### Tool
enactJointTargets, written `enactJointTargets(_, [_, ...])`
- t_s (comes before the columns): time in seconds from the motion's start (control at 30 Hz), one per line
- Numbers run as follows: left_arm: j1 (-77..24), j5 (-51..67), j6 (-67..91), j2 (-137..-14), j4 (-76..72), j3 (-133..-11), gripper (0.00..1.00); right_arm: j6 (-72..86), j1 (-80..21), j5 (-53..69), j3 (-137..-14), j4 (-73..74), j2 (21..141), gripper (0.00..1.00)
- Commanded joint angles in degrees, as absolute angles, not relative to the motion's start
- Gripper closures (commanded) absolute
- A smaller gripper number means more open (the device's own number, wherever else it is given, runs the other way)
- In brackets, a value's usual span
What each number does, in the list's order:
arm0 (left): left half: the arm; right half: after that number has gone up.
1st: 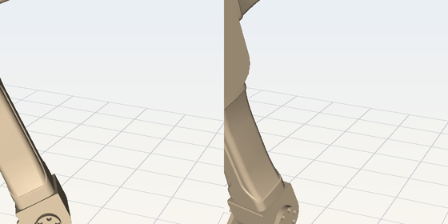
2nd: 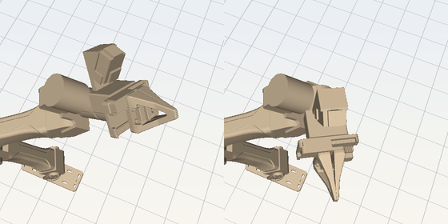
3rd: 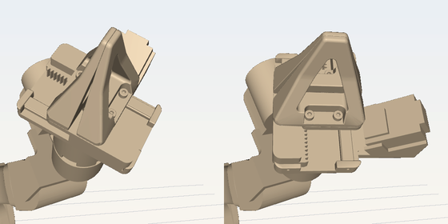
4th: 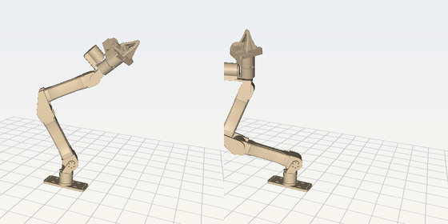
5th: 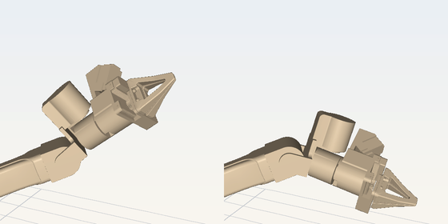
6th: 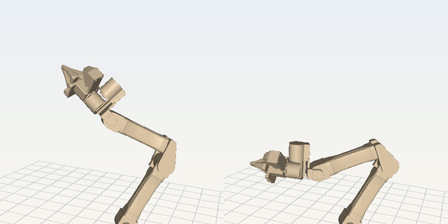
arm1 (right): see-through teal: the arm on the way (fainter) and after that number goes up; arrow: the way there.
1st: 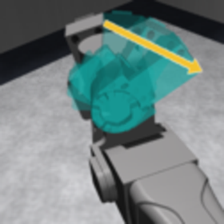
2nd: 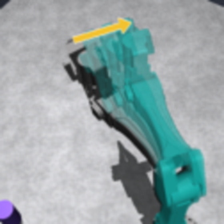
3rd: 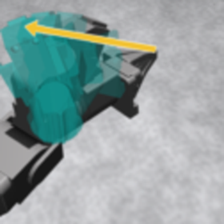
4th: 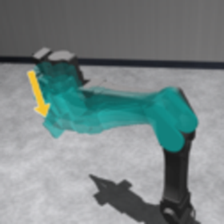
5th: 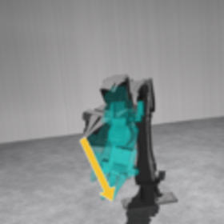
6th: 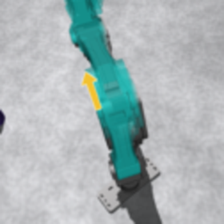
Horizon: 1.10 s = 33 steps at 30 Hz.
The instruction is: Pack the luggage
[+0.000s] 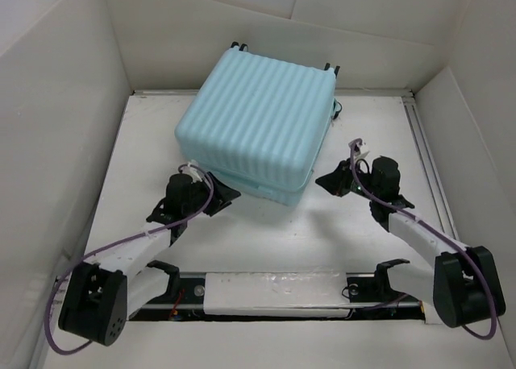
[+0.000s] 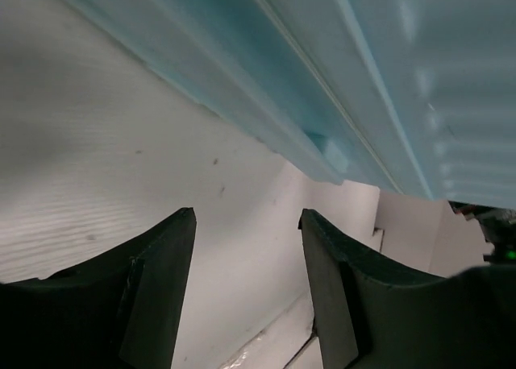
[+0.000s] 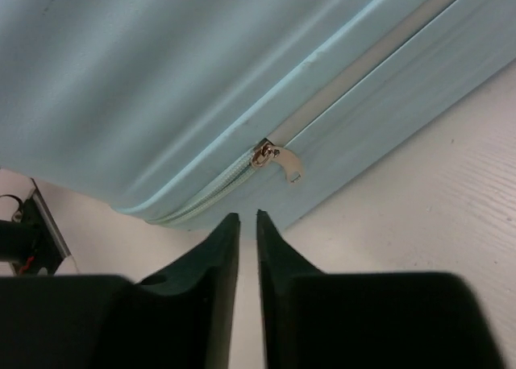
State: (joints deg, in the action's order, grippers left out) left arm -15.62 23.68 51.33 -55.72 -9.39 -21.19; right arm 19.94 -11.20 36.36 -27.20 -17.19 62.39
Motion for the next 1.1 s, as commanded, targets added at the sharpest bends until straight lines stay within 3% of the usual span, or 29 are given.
enactJointTargets(0.0, [-21.61, 24.35, 58.61, -59.58, -30.55, -17.77, 0.49, 18.37, -12.21, 40.86, -25.67, -31.98, 65.11, 0.75])
enactJointTargets(0.1, [-24.87, 19.26, 60.64, -61.08, -37.25, -16.09, 0.48, 18.37, -12.74, 39.83, -22.95, -36.89, 65.13, 0.62])
enactJointTargets(0.33, [-24.87, 11.52, 65.12, -65.38, -48.59, -11.69, 0.41, 18.37, -12.74, 34.12, -20.22, -35.96, 62.24, 0.49])
enactJointTargets(0.53, [-24.87, 6.87, 69.25, -75.38, -56.87, -12.56, 0.39, 19.69, -12.74, 28.22, -15.22, -36.55, 56.96, 0.52])
enactJointTargets(0.83, [-26.27, 2.3, 74.88, -86.39, -79.34, -9.15, 0.42, 18.54, -12.74, 30.94, -11.35, -39.02, 54.49, 0.57])
enactJointTargets(0.97, [-28.82, 0.01, 74.88, -90.87, -84.72, -11.15, 0.49, 19.24, -12.22, 28.74, -9.94, -39.89, 53.88, 0.61])
enactJointTargets(1.07, [-28.83, -0.52, 76.02, -95.7, -89.88, -12.47, 0.61, 19.86, -12.22, 27.52, -9.41, -42.01, 53.88, 0.59])
